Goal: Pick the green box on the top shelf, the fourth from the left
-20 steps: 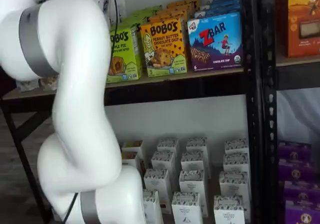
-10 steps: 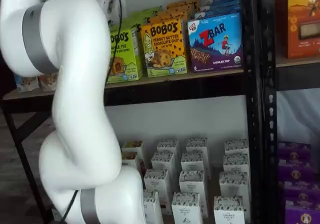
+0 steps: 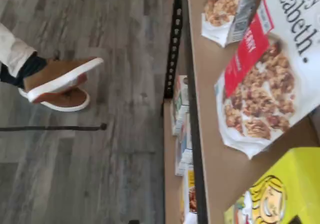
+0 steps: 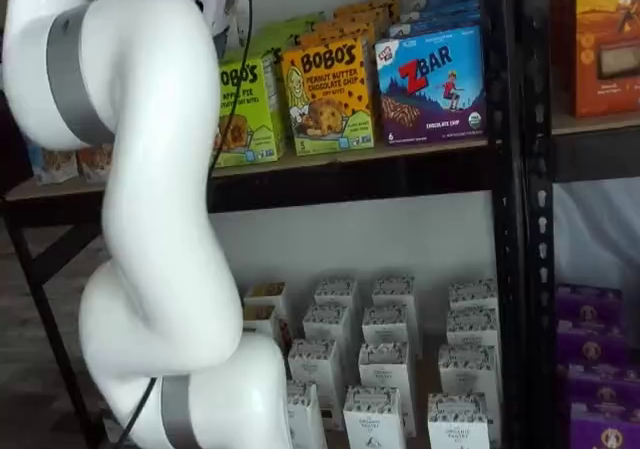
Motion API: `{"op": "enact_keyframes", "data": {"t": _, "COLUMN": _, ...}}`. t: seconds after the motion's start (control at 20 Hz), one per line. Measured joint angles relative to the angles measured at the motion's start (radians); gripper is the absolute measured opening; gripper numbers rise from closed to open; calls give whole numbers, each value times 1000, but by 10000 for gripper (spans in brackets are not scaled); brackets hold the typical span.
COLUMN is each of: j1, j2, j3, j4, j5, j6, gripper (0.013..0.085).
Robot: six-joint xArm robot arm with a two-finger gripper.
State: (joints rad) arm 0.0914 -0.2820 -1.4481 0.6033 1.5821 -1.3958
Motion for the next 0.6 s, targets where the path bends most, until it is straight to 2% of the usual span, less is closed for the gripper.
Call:
{"op": "enact_keyframes", "data": {"t": 0.3, "j1": -6, "j2": 17, "j3": -15, "j4": -11, "j5": -60, "j6": -7, "gripper": 850}}
{"op": "enact_keyframes", "data": {"t": 0.6, "j1": -14, "j2": 51, "j3": -46, "j4": -72, "j5": -76, "j6": -21, "gripper": 850}}
